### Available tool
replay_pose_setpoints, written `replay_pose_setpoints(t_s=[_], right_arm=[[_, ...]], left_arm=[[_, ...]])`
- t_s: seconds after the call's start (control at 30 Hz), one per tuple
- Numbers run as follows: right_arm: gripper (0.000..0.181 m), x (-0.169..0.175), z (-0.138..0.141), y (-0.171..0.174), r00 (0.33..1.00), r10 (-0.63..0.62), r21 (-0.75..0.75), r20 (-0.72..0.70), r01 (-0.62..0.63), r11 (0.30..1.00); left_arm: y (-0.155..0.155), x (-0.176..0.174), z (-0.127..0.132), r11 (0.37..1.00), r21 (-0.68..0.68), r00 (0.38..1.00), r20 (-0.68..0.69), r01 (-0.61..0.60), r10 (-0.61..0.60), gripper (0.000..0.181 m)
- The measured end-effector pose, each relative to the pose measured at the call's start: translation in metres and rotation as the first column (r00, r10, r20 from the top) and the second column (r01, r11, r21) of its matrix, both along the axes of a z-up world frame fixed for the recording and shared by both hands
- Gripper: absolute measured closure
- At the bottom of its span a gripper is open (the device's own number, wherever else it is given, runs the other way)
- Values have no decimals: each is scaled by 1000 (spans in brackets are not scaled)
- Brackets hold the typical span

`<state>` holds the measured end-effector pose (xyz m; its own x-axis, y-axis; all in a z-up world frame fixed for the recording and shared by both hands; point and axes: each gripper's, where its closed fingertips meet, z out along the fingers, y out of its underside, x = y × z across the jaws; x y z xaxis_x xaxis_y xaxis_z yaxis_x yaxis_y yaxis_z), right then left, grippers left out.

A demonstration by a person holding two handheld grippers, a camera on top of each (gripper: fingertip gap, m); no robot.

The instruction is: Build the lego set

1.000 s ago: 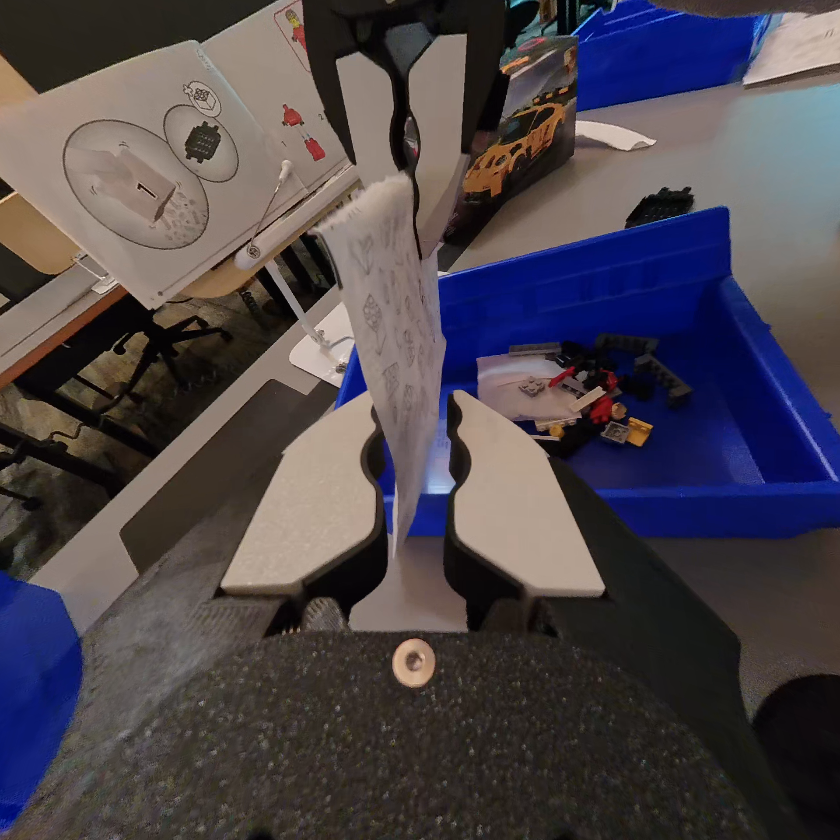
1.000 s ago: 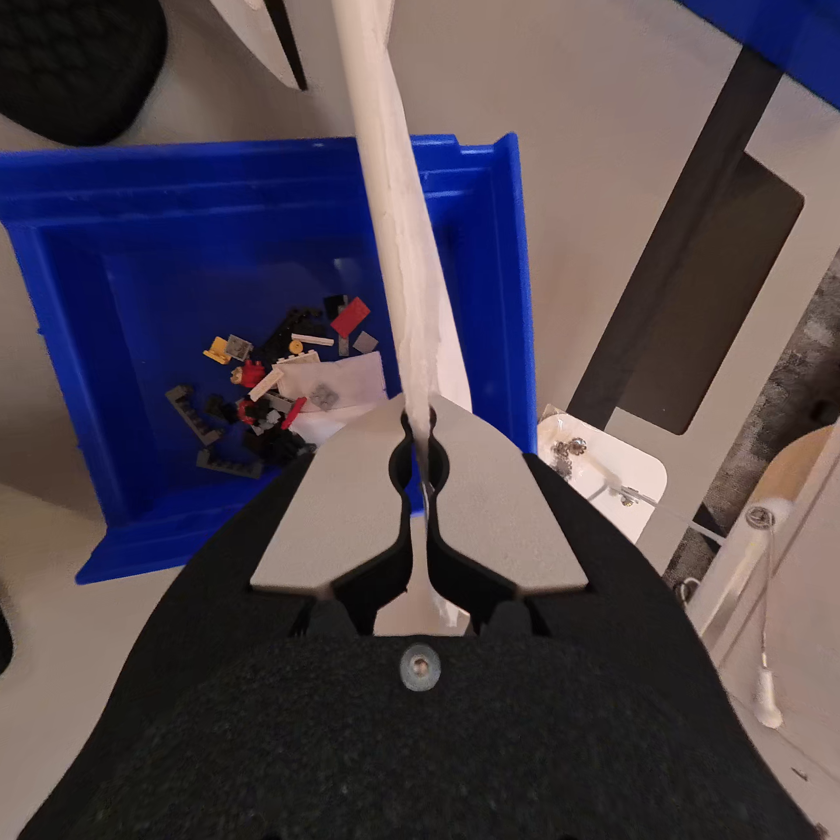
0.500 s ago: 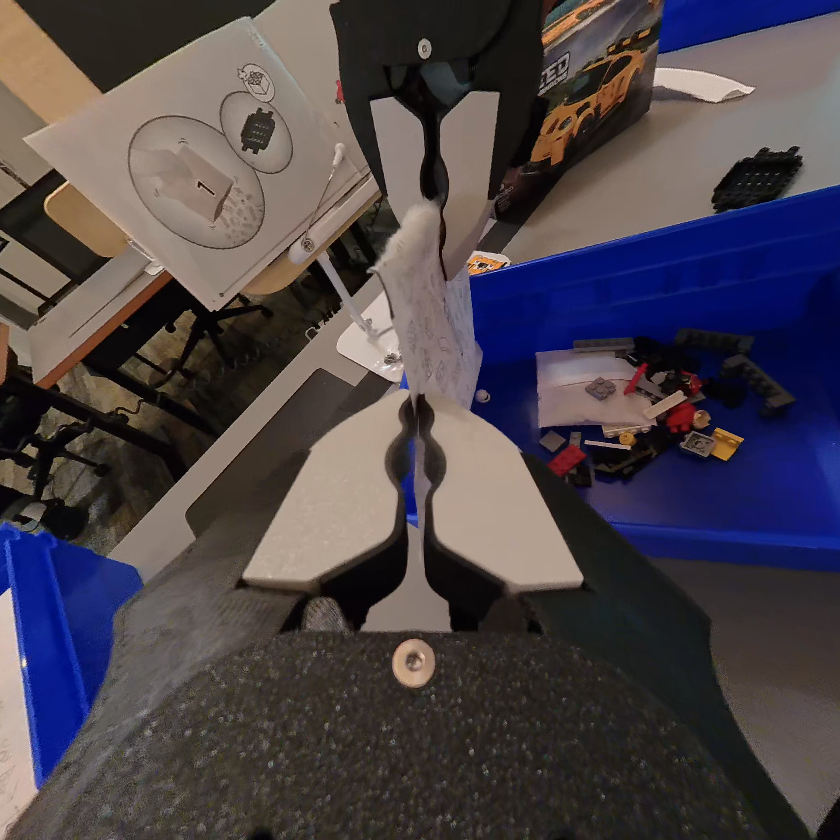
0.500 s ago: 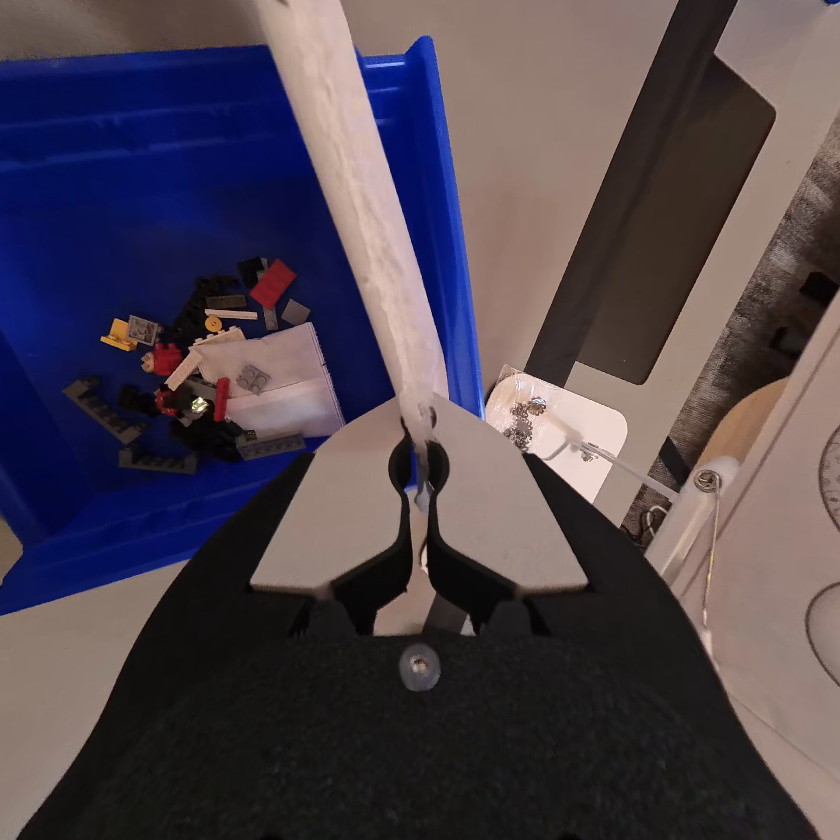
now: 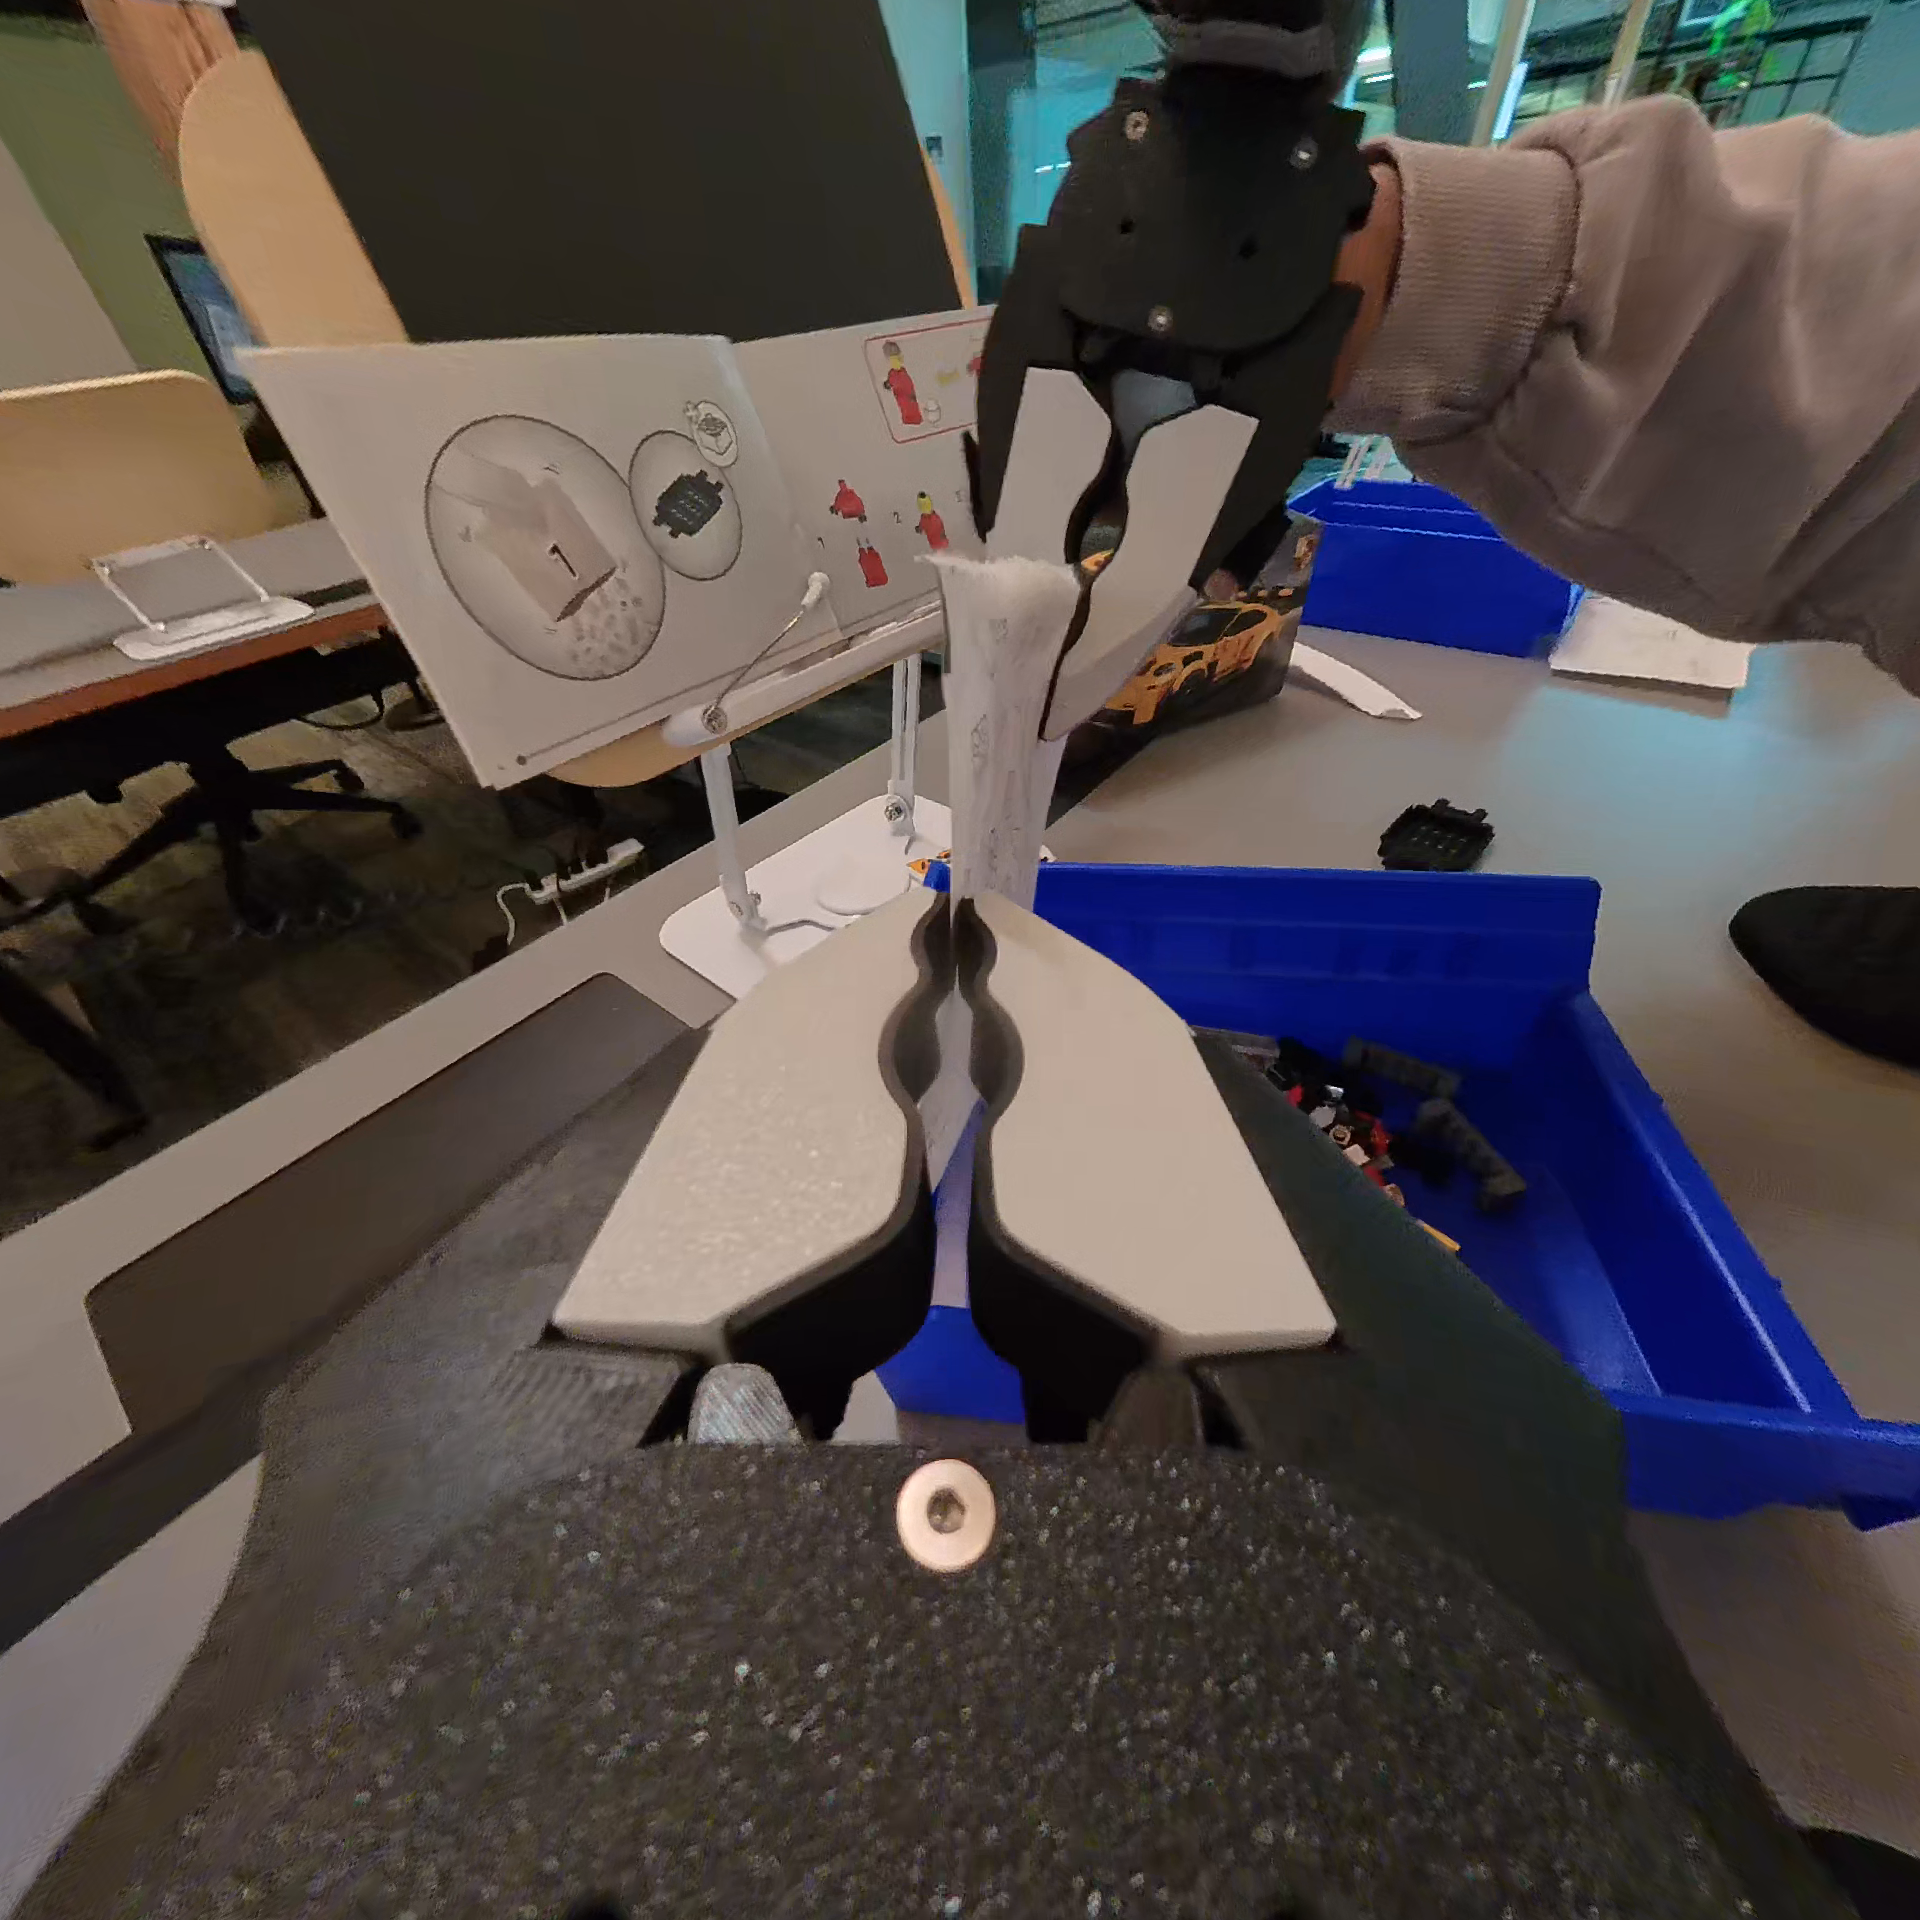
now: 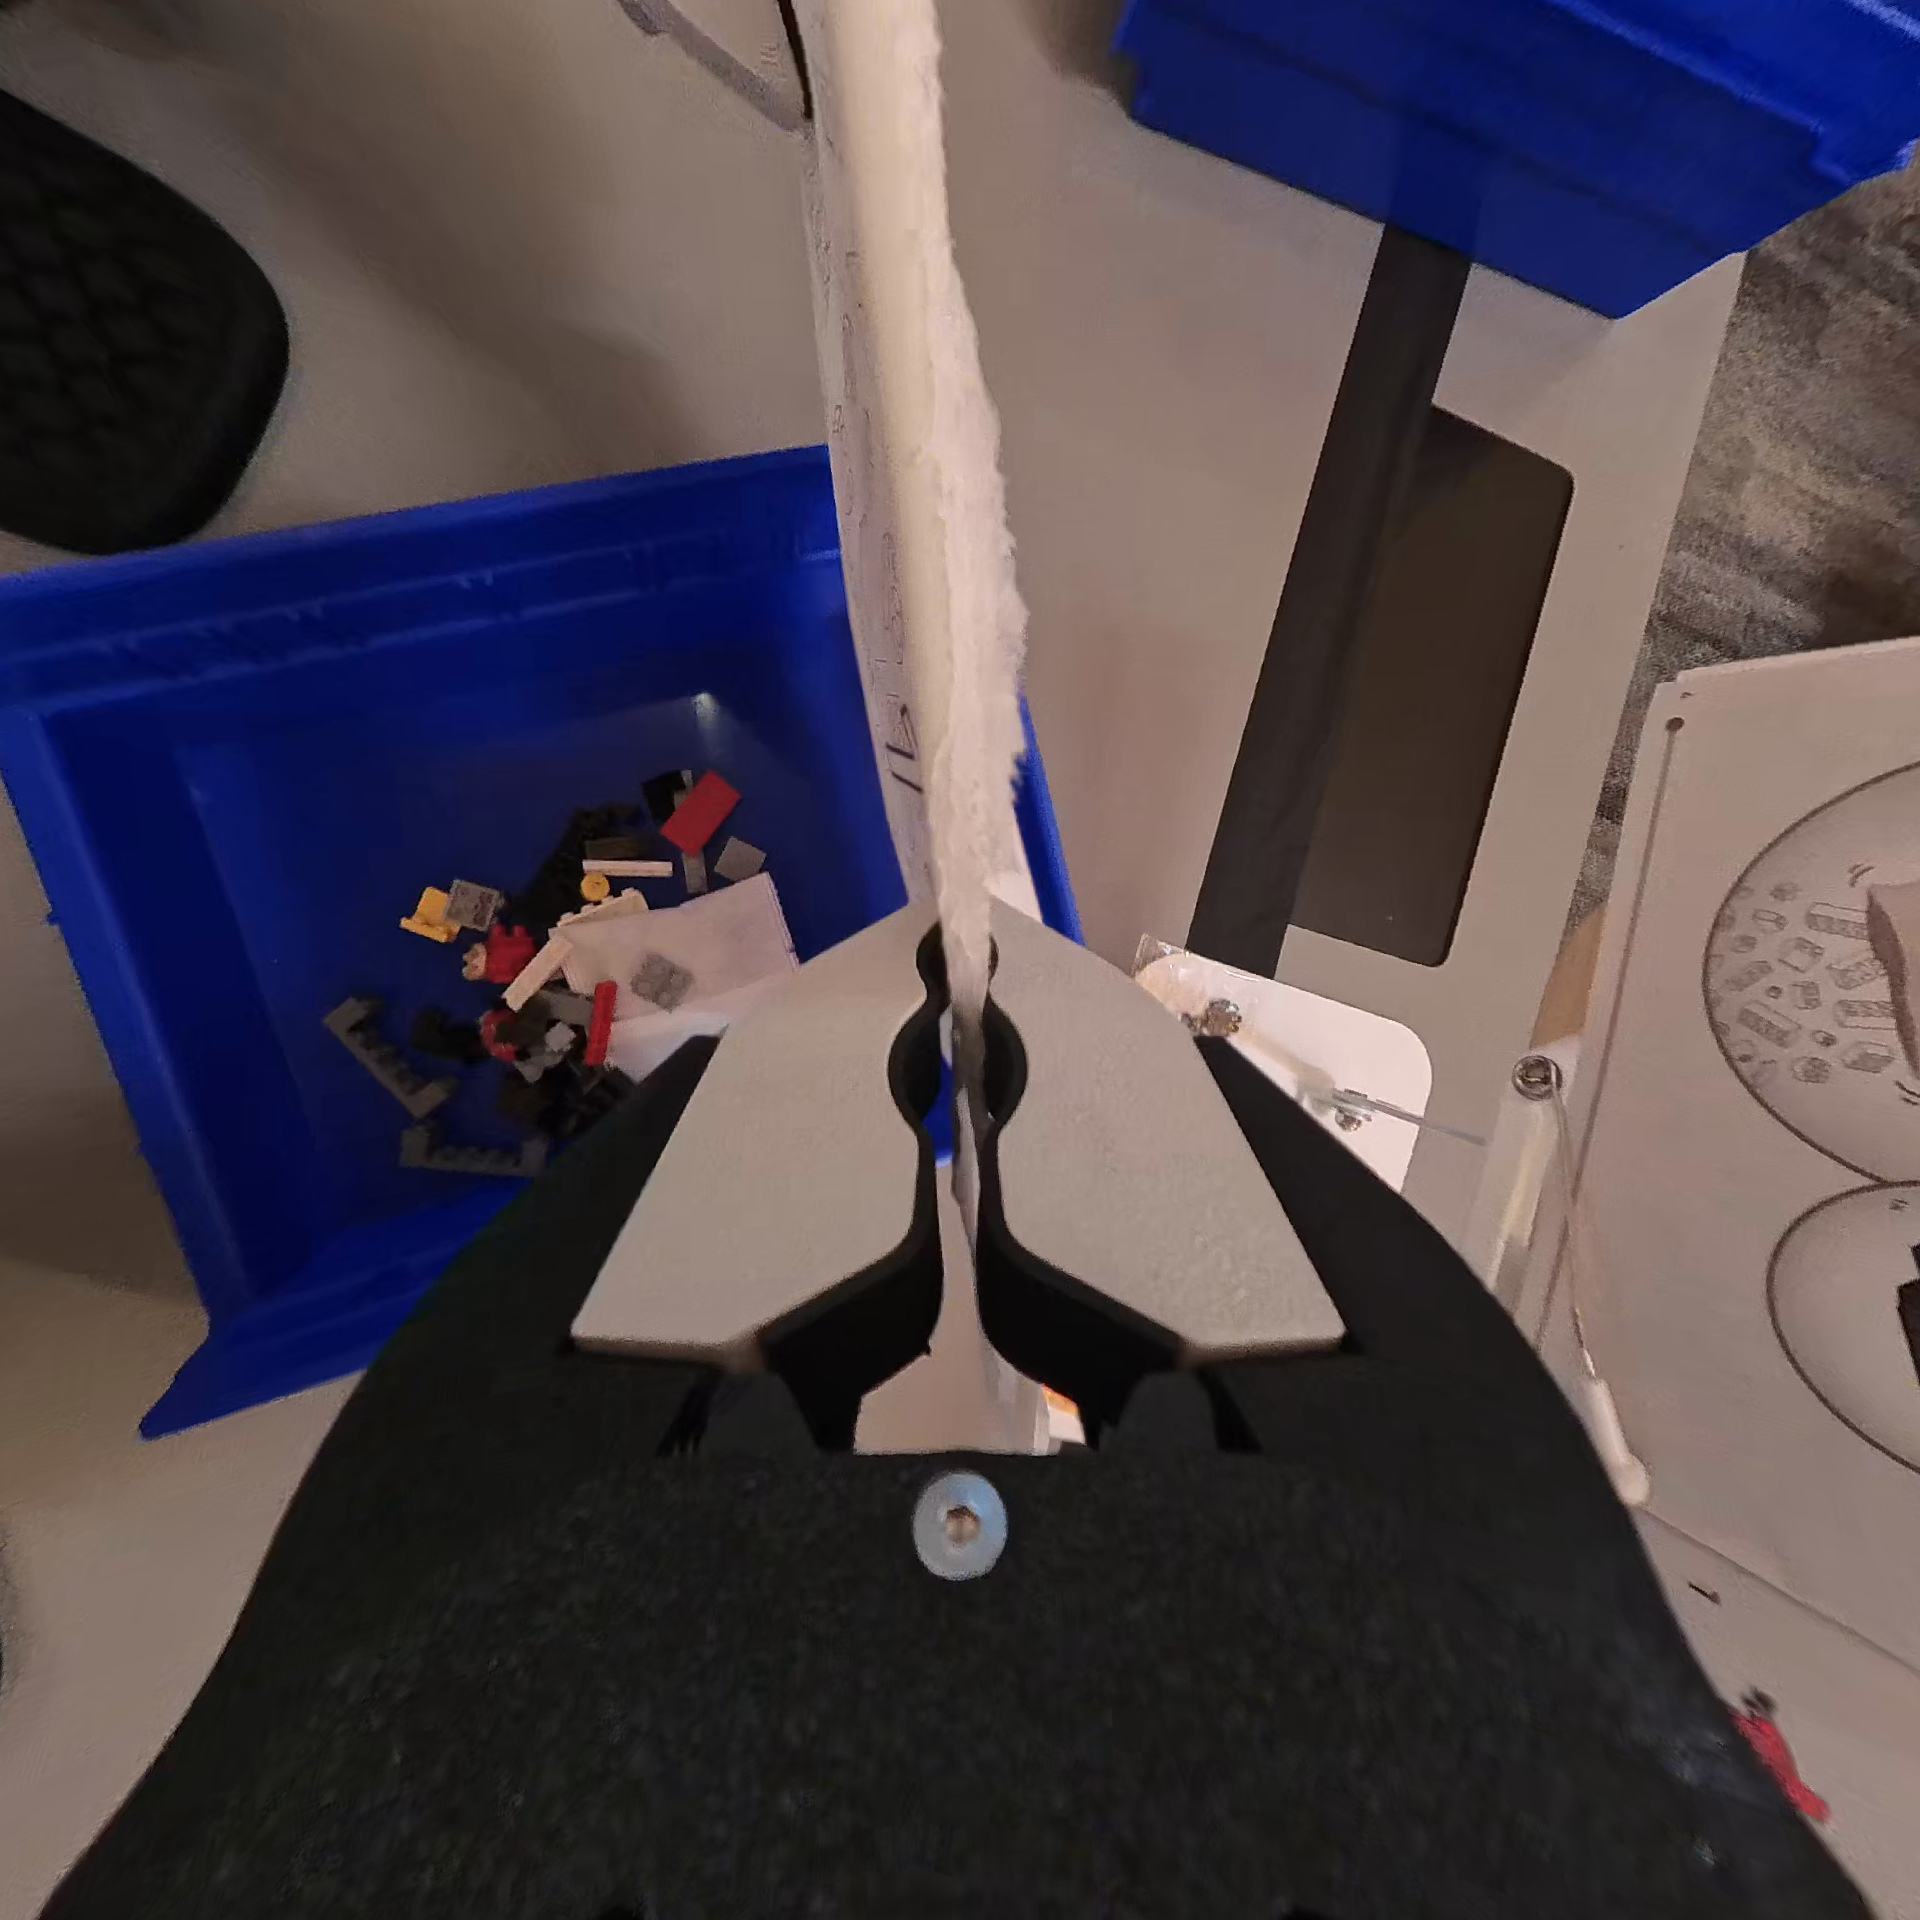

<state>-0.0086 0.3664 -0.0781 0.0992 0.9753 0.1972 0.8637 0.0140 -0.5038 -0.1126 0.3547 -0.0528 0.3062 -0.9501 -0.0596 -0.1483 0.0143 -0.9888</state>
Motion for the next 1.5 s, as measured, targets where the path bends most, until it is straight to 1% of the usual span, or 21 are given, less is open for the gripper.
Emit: replay_pose_setpoints(t_s=[0.1,0.2,0.33,0.43,0.47,0.57,0.6,0.63,0.67,0.7,0.73,0.77,0.83,0.9,0.97,1.1,1.17,1.33,1.5], right_arm=[[181,-6,-6,3,999,-15,-10,-47,15,1000],[181,-15,-21,4,996,-15,-44,-83,11,999],[181,-28,-45,8,989,-29,-99,-142,15,995],[181,-35,-59,14,982,-50,-110,-180,30,994],[176,-35,-61,17,981,-56,-95,-185,38,995],[147,-21,-55,27,977,-107,-40,-185,102,994],[142,-13,-51,27,975,-122,-33,-184,118,992],[141,-5,-46,26,974,-136,-19,-179,135,991],[143,6,-45,24,979,-144,13,-145,147,989],[146,15,-47,18,988,-128,33,-88,131,991],[146,20,-53,7,994,-109,15,-30,110,994],[146,23,-61,-4,996,-90,-18,24,91,996],[146,23,-81,-18,989,-54,-24,137,58,998],[145,20,-104,-20,968,-41,-13,249,46,999],[145,16,-125,-15,945,-43,5,325,43,999],[147,13,-154,3,907,-43,71,418,14,997],[147,17,-164,8,877,-18,82,480,-24,996],[151,16,-180,17,831,42,59,555,-89,994],[160,22,-191,23,770,63,63,635,-133,989]], left_arm=[[6,-5,-1,999,-22,998,-43,-45,44,180],[11,-10,-2,995,20,981,-167,-96,98,180],[16,-12,-4,993,33,926,-359,-116,120,181],[24,-13,-10,989,35,866,-479,-145,144,181],[27,-15,-13,988,32,843,-518,-154,148,181],[36,-25,-15,979,56,795,-576,-194,190,181],[38,-30,-14,977,51,790,-580,-209,200,181],[38,-34,-14,974,43,789,-580,-223,206,181],[39,-38,-14,971,36,788,-578,-237,213,181],[40,-43,-15,967,31,784,-579,-252,223,181],[40,-46,-16,963,31,780,-580,-267,235,181],[41,-49,-17,959,31,776,-580,-283,247,181],[41,-53,-19,951,26,774,-574,-308,267,181],[40,-54,-19,947,18,779,-563,-321,275,181],[39,-55,-19,942,6,785,-551,-337,284,181],[38,-60,-21,934,-14,798,-526,-356,296,181],[37,-62,-20,935,-22,806,-515,-353,292,181],[38,-66,-18,935,-20,811,-505,-354,296,181],[38,-68,-17,939,-27,822,-492,-342,286,181]])
